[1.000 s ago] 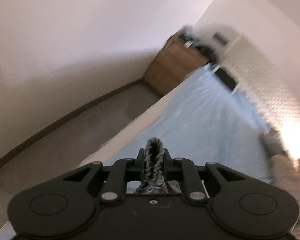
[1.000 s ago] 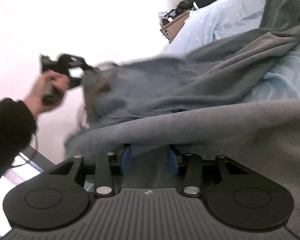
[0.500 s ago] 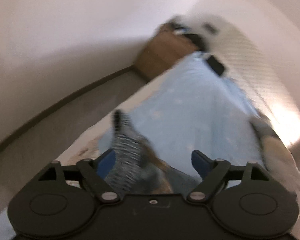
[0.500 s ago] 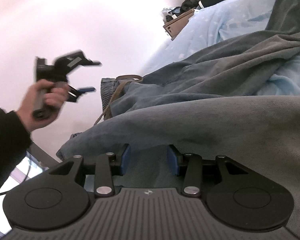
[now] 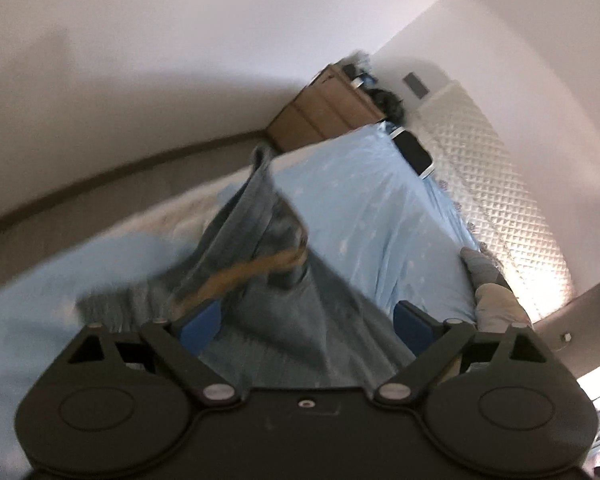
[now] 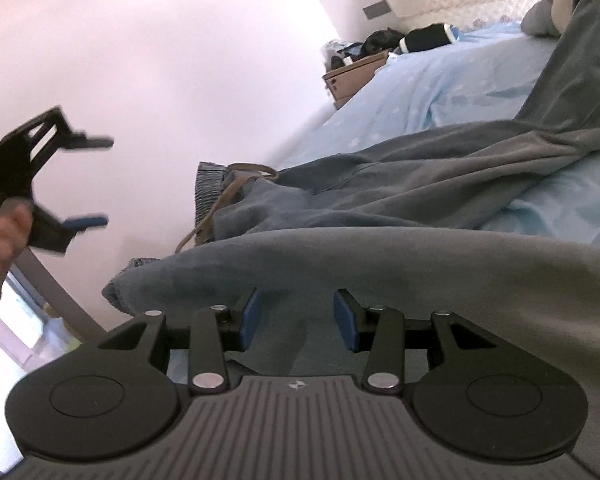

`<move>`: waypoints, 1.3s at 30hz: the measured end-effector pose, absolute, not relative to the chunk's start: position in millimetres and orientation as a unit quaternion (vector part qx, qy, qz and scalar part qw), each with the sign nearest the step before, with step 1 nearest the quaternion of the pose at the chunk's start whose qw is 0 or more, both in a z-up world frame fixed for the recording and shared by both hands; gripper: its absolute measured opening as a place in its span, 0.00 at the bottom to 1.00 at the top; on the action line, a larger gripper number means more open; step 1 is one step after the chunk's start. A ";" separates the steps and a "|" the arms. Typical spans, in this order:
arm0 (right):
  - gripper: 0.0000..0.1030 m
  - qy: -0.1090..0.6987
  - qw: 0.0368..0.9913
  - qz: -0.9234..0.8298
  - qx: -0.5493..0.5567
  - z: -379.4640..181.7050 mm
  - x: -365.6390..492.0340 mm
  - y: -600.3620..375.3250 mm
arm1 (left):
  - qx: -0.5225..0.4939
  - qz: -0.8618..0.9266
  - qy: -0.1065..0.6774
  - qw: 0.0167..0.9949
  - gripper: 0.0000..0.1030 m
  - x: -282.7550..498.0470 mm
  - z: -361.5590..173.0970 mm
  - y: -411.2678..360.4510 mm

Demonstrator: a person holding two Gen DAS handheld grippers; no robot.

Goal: Fold clothes

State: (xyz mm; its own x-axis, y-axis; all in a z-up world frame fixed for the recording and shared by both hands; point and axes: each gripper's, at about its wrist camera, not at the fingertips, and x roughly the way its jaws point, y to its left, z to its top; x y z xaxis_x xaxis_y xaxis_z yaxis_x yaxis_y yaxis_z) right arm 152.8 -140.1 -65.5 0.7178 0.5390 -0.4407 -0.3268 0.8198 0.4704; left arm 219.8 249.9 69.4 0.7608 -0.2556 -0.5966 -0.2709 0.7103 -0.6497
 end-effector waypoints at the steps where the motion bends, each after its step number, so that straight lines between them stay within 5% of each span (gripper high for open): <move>1: 0.43 0.285 0.912 0.231 0.184 -63.1 149.8 -143.7 | -0.398 0.011 0.346 0.850 0.90 209.6 62.8 249.7; 16: 0.48 0.189 0.946 0.113 0.238 -27.0 58.5 -228.8 | -0.495 0.041 0.361 0.789 0.89 176.9 -37.4 261.2; 19: 0.49 0.187 0.951 0.065 0.237 -21.2 39.9 -250.3 | -0.517 0.026 0.354 0.779 0.76 186.6 -48.1 264.9; 21: 0.51 0.189 0.957 0.018 0.218 -17.9 32.6 -267.4 | -0.517 0.019 0.353 0.780 0.46 190.7 -51.3 264.8; 24: 0.56 0.199 0.962 -0.045 0.183 -17.1 27.1 -294.8 | -0.500 0.018 0.345 0.794 0.20 189.0 -55.3 262.4; 39: 0.64 0.368 0.927 -0.050 -0.049 -70.0 68.0 -357.1 | -0.556 -0.045 0.319 0.766 0.17 132.9 -97.9 315.6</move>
State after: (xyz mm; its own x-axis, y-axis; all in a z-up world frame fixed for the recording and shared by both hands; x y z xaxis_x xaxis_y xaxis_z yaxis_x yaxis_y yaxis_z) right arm 68.0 -357.1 -70.0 0.7234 -0.1296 -0.6781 0.0576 0.9901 -0.1277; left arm 132.9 315.6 -97.9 0.7925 -0.4234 -0.4390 -0.2865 0.3772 -0.8807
